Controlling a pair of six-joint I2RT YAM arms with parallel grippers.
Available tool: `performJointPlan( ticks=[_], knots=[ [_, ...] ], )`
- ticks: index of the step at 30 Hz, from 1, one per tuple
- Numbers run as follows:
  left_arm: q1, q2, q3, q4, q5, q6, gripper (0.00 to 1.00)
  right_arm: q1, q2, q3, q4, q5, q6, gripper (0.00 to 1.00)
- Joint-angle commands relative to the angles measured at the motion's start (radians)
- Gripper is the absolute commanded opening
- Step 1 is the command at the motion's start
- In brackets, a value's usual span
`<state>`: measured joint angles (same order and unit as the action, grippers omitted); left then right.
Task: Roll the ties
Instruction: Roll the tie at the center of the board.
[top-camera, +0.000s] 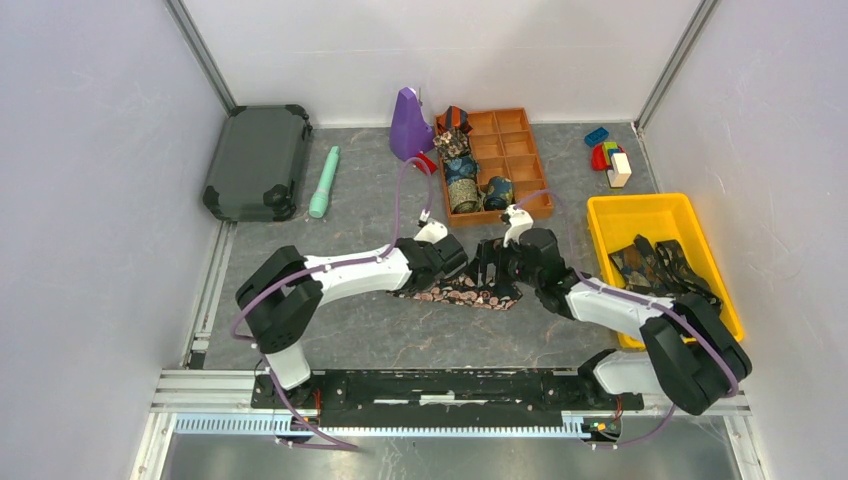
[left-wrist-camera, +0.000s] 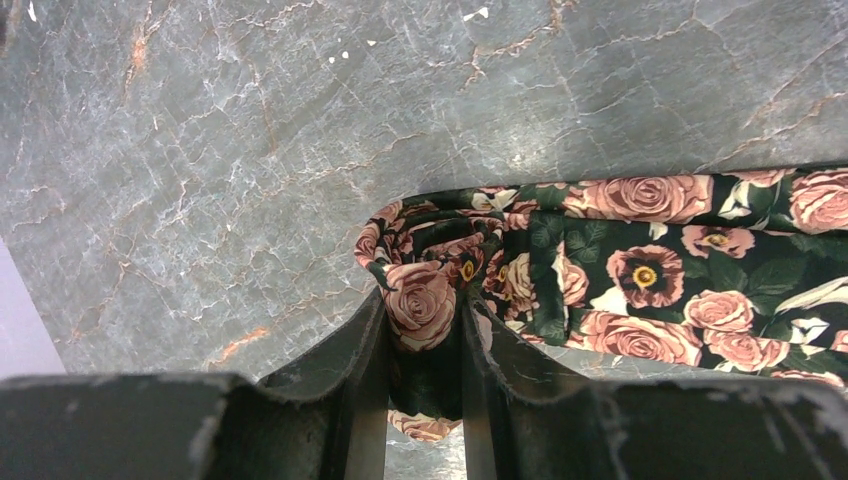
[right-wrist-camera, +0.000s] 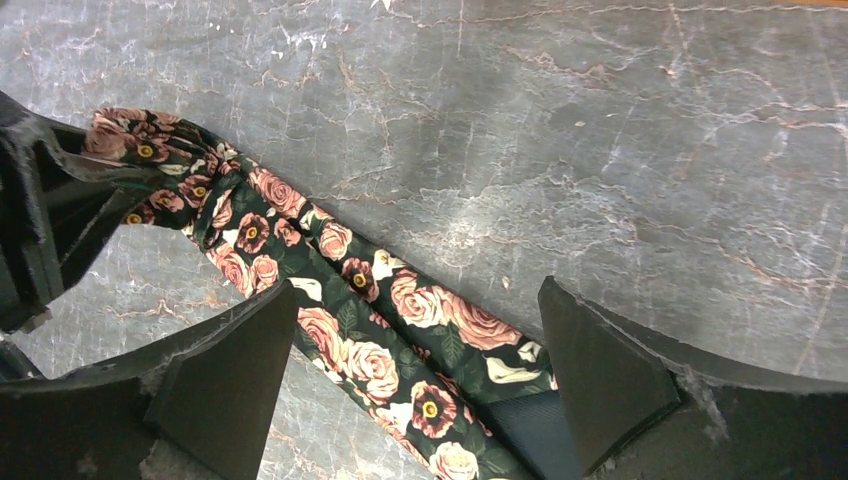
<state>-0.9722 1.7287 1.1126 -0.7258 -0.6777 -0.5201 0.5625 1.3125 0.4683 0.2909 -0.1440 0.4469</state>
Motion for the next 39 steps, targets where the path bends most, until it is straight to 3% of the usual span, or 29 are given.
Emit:
performJointPlan(
  ticks=[1, 8, 15, 39],
  knots=[
    [-0.024, 0.054, 0.052, -0.041, -0.033, -0.099, 0.25, -0.033, -0.07, -0.041, 0.087, 0.019, 0.013, 0.98],
    [-0.053, 0.108, 0.091, -0.068, -0.044, -0.139, 0.27, -0.071, -0.156, -0.106, 0.125, 0.042, 0.09, 0.98],
    [-0.071, 0.163, 0.122, -0.074, -0.034, -0.17, 0.3, -0.081, -0.209, -0.13, 0.122, 0.047, 0.063, 0.98],
    [-0.081, 0.062, 0.155, -0.073, 0.03, -0.135, 0.66, -0.081, -0.243, -0.115, 0.125, -0.039, 0.071, 0.98]
  ],
)
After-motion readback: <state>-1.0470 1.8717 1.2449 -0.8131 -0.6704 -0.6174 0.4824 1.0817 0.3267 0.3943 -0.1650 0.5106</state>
